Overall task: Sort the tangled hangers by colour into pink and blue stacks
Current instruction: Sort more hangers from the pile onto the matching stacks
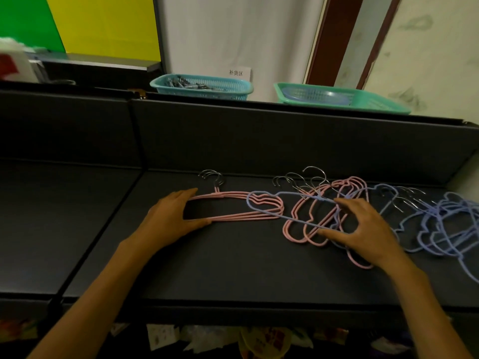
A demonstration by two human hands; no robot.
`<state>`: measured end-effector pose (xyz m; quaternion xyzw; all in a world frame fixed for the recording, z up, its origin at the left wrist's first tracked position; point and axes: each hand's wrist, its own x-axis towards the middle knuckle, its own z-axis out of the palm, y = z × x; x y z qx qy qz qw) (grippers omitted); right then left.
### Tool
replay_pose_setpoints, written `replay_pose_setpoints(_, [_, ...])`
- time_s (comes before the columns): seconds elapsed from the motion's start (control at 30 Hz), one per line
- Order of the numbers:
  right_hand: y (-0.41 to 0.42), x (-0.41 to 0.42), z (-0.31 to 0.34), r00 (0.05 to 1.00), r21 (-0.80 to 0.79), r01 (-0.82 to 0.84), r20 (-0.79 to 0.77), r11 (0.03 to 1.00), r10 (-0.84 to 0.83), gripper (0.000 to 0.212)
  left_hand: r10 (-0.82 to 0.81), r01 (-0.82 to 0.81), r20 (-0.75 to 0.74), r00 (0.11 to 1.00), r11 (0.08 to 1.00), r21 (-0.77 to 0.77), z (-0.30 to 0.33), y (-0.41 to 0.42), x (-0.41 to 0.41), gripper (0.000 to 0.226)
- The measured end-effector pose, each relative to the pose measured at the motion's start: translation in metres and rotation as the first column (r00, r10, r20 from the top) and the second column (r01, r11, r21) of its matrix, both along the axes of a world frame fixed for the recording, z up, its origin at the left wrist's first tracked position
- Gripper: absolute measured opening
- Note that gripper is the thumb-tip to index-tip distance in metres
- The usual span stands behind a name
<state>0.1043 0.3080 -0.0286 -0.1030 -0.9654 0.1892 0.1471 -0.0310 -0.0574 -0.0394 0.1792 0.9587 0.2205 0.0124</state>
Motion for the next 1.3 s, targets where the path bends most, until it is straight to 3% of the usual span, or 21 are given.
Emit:
replay_pose_setpoints(0.37, [0.005,0.012,0.008,0.999,0.019,0.02,-0.05,1.0,-0.019,0.095,-0.053,0.062,-0.122,0.991,0.996,0.065,0.004,-0.004,0.006,0.083])
replay_pose_setpoints(0.73, [-0.015,0.004,0.013,0.984,-0.035,-0.133,-0.123,0.991,0.127,0.084,0.242,-0.211,-0.273,0.931,0.967,0.139,0.011,-0.072,0.07,0.081])
replay_pose_setpoints(0.87, [-0.049,-0.005,0.016,0.976,-0.032,-0.193,-0.111,0.981,0.188,0.089,0.366,-0.341,-0.288,0.885,0.93,0.135,0.014,-0.117,0.096,0.078])
replay_pose_setpoints(1.03, [-0.1,-0.025,0.017,0.956,0.004,-0.278,-0.096,0.96,0.277,0.089,0.441,-0.396,-0.32,0.838,0.896,0.2,0.011,-0.178,0.122,0.075])
replay_pose_setpoints(1.3, [-0.24,-0.051,0.017,0.923,-0.008,-0.372,-0.115,0.928,0.368,0.094,0.499,-0.467,-0.355,0.791,0.866,0.178,0.008,-0.305,0.139,0.078])
